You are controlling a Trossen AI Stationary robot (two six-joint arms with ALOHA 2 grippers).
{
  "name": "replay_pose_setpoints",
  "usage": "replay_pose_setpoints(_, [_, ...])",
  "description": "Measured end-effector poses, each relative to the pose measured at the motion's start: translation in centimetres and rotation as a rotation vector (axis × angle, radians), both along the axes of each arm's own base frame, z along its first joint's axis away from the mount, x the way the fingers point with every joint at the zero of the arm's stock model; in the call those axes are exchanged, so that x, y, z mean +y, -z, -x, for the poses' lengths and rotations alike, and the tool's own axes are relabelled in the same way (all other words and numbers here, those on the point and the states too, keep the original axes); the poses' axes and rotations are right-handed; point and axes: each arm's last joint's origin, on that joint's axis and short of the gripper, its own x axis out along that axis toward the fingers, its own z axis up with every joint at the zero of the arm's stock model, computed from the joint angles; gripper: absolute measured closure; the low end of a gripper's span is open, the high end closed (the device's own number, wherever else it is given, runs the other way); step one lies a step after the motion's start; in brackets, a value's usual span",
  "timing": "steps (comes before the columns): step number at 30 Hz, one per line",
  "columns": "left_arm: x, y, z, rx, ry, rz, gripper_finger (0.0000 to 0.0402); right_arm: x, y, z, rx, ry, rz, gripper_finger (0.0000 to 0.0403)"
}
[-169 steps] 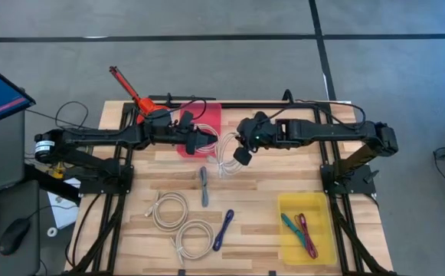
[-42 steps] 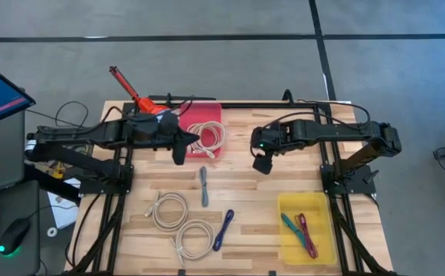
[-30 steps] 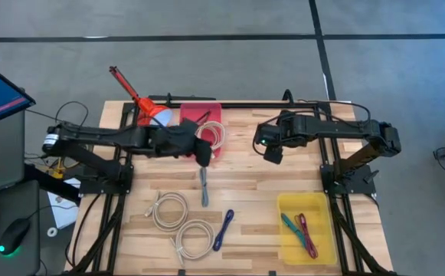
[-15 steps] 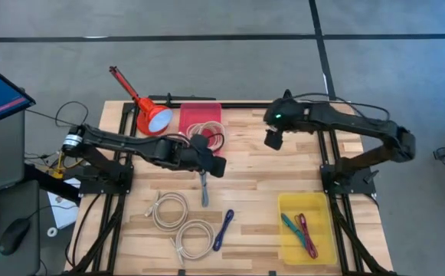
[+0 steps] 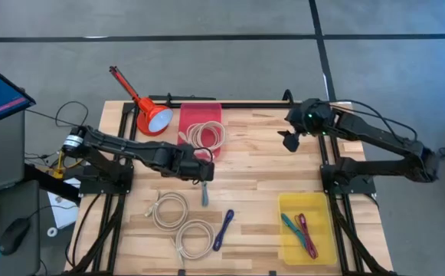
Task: Pick & Place USB Port
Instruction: Put the black and white charger cable into the yellow bin
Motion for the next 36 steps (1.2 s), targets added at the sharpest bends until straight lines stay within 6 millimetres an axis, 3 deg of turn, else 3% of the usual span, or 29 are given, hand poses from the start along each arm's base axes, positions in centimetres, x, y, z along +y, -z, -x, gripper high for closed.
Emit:
replay_pose_setpoints(8, [-1.2,4.9,-2.6,0.165,0.029,0.118,0.0399,-0.3,2.0,1.1,0.014,0.047,-0.012,0.0117])
replay_pose_setpoints(17, [-0.1,5.8,-3.4,0.175,-0.006,0.119,0.0394,-0.5,1.9,0.8,-0.039,0.016,-0.021,0.0117])
replay_pose_setpoints(21, [0.1,6.1,-3.7,0.167,-0.010,0.095,0.0366,-0.5,1.9,0.8,-0.041,0.016,-0.021,0.0117])
replay_pose_setpoints(29, [0.2,9.4,-3.7,0.111,-0.050,0.094,0.0285,-0.4,1.9,0.8,-0.039,0.014,-0.021,0.0117])
replay_pose_setpoints(36, [0.2,11.1,-3.1,0.129,-0.046,0.123,0.0234,-0.4,1.9,0.8,-0.040,0.013,-0.021,0.0117])
